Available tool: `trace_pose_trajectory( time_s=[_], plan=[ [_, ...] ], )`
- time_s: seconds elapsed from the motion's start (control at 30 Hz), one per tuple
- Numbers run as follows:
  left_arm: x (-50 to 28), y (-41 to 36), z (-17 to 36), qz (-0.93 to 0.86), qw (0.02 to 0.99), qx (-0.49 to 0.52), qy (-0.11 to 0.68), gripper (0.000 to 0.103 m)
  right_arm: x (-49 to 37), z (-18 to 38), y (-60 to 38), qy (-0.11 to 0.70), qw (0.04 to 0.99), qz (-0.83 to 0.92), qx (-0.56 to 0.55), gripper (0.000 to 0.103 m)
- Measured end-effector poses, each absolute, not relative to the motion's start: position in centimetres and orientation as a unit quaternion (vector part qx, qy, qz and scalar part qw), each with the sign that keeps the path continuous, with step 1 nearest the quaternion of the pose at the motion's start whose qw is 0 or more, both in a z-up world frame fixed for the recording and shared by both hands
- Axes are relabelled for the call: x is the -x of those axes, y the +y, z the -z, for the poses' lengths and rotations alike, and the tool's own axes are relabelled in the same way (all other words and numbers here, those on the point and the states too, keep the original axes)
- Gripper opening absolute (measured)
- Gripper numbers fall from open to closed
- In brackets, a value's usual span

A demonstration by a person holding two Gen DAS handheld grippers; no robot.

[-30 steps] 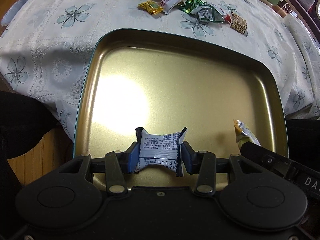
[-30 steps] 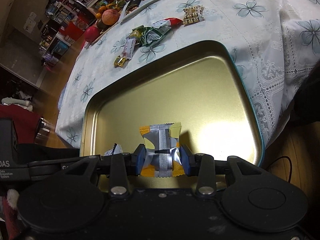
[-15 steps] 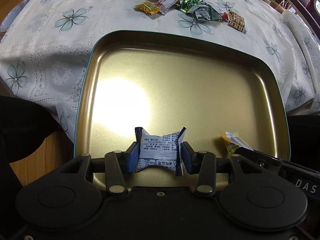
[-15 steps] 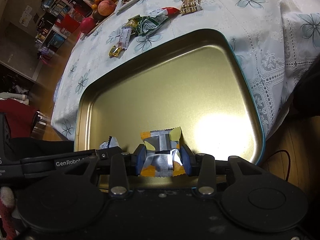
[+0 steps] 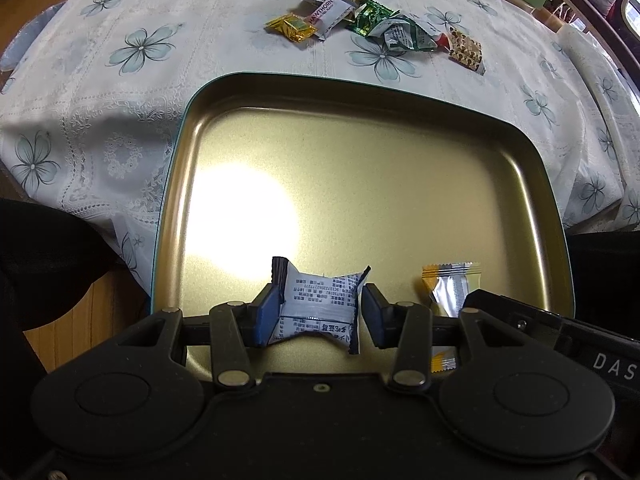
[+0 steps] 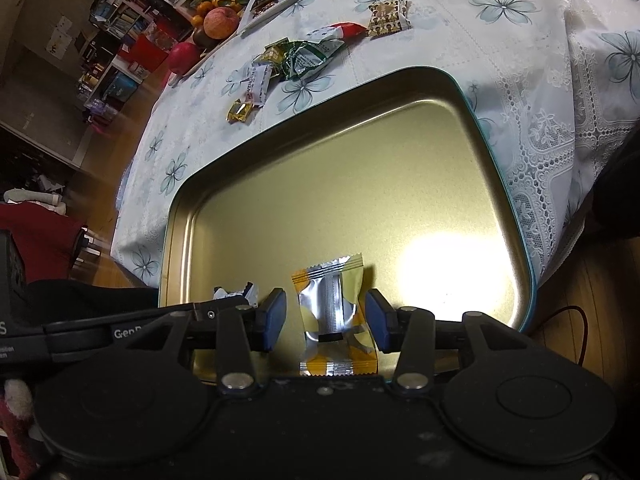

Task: Organize snacks
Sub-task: 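Release the white packet with the left tool while the right tool releases the silver packet, then grasp the white bar with the left tool while the right tool grasps the brown packet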

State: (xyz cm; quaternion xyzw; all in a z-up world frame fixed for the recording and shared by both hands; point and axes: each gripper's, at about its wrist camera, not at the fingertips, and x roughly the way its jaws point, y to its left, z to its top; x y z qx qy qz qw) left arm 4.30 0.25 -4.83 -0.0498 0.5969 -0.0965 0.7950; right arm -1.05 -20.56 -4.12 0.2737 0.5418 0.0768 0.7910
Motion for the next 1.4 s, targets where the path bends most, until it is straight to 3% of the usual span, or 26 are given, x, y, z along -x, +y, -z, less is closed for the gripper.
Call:
trace_pose_trajectory(
  time_s=[0.6,1.0,1.4],
  plan=[
    [-3.4,0.3,3.1,0.082,0.822,0.025,0.563,0.052,1.1,3.6,-19.7,0.540,0.803,-0.078,-0.239,0.048],
    [-3.6,1.0,3.2,0.060,0.797,0.017,0.601,0.052,0.3,3.3,-19.7,0.582,0.774,-0.084,-0.235,0.051],
    [-9.9,1.7,-0.7,0.090,0.793,0.019,0.602,0.052,-4.8,1.5,-21.1,0.622,0.762,-0.087,-0.159,0.051]
  ],
)
